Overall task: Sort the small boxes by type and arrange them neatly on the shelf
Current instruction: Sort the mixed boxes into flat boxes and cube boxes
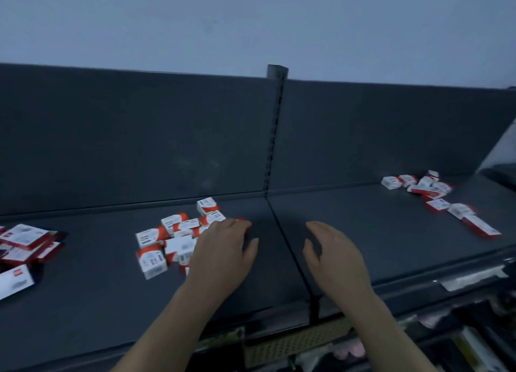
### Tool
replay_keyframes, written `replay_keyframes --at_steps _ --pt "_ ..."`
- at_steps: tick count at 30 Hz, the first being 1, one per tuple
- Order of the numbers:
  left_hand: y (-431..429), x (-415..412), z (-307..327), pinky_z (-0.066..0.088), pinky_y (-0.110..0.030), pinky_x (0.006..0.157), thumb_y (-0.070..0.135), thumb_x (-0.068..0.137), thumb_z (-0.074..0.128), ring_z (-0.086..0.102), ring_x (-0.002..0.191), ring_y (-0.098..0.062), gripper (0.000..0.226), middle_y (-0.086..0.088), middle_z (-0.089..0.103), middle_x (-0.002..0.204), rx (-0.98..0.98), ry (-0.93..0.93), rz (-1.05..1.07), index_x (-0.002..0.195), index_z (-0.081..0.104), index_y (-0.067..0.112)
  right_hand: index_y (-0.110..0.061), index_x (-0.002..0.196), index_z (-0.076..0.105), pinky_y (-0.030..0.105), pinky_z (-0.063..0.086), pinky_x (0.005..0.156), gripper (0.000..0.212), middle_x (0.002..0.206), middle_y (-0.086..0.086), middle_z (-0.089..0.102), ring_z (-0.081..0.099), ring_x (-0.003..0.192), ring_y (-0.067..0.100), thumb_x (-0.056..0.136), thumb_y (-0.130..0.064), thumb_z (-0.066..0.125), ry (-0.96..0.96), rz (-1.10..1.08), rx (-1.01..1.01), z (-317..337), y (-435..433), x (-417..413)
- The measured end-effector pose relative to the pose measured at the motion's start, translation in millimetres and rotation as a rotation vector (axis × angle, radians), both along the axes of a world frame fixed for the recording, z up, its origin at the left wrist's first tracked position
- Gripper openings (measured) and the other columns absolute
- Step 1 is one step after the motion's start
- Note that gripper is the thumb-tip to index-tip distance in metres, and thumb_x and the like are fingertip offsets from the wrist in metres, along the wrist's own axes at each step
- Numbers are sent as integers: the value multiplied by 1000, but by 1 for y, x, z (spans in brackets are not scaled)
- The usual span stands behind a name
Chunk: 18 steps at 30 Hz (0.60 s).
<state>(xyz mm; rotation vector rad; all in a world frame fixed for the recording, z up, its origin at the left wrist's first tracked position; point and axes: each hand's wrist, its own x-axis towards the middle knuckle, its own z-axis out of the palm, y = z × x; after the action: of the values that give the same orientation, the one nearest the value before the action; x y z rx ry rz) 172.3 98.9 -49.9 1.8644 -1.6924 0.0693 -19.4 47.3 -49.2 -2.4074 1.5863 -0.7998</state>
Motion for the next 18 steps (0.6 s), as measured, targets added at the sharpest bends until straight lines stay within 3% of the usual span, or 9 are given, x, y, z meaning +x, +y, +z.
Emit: replay_keyframes --at_steps 4,11,18 --pt "-29 -65 0 44 -34 90 37 90 56 57 107 -24 37 -1 65 117 -4 15 -69 122 61 18 -9 133 55 32 38 107 40 135 3 57 51 125 19 95 -21 52 15 -56 12 -3 -21 -72" --pt "-86 -141 3 40 -25 94 44 96 42 50 114 -14 44 7 57 128 28 -10 -190 135 49 23 -13 135 53 30 36 107 41 136 0 55 48 126 17 95 -24 51 -5 -156 53 -6 -55 -155" --pt "-167 -185 7 44 -29 90 41 94 48 54 107 -17 41 3 61 120 44 -22 -262 129 55 20 -19 134 54 27 36 104 40 135 -4 56 47 126 16 95 -24 51 -5 -254 56 -2 -109 -204"
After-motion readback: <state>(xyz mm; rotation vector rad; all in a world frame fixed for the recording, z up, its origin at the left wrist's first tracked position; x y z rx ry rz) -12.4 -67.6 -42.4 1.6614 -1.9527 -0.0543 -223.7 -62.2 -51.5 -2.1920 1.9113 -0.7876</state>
